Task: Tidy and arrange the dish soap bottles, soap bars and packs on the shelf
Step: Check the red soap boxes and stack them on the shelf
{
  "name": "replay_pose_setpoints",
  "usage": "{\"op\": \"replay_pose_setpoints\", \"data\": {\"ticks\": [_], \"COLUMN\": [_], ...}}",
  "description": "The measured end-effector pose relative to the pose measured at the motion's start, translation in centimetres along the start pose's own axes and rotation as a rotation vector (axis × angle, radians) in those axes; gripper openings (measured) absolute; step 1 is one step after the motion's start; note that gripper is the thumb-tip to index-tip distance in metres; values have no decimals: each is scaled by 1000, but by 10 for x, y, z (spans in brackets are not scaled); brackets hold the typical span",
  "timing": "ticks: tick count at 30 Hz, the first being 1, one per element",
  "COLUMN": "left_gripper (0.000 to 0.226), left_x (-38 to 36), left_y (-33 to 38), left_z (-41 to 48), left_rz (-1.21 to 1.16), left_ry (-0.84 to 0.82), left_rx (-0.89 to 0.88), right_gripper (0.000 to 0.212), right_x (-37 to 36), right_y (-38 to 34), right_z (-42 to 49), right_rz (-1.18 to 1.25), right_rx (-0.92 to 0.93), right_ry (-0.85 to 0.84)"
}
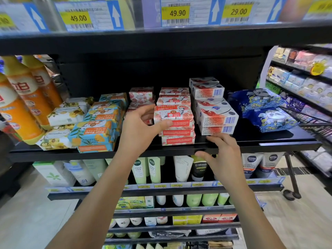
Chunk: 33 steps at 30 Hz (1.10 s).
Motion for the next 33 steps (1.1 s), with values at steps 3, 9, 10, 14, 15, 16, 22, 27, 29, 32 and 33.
{"op": "replay_pose_setpoints", "data": {"ticks": [3,9,10,14,15,16,22,27,29,32,33], "left_gripper": [65,61,64,67,63,58,54,60,61,59,58], "left_x": [-4,-6,-4,7,11,14,18,2,0,1,1], "left_y": [-1,-1,-4,-20,-23,-27,-42,-44,-48,-54,-54], "left_z": [-1,1,1,-1,-1,0,25,54,61,65,65], "left_rz": [-6,68,84,113,113,121,322,502,517,555,567], "left_ry": [44,97,88,66,71,79,105,67,62,73,77], "left_rx": [-2,-43,-44,-20,-13,-9,-5,-1,48,58,46], "right_gripper": [66,66,66,65,65,64,65,65,64,64,64], "right_x": [0,-1,-1,-2,-2,-3,-4,-5,-4,-3,-4], "right_y": [0,1,1,2,2,2,3,4,4,4,4], "right_z": [0,0,-1,-2,-2,-2,-2,-3,-3,-4,-4], "right_rz": [15,25,26,25,24,24,37,34,39,35,33], "right_rx": [-3,8,11,13,15,16,21,30,28,32,33], "right_ry": [9,12,14,26,27,26,22,19,20,20,19]}}
Point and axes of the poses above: each hand's wrist, its own z-axis towards the middle knuckle, its own x-axis out of the back of the hand, y = z × x, the point moved 2 cm from there along z, towards the middle knuckle, and after that the axes turned 14 degrees about x, right-handed, at the moved point
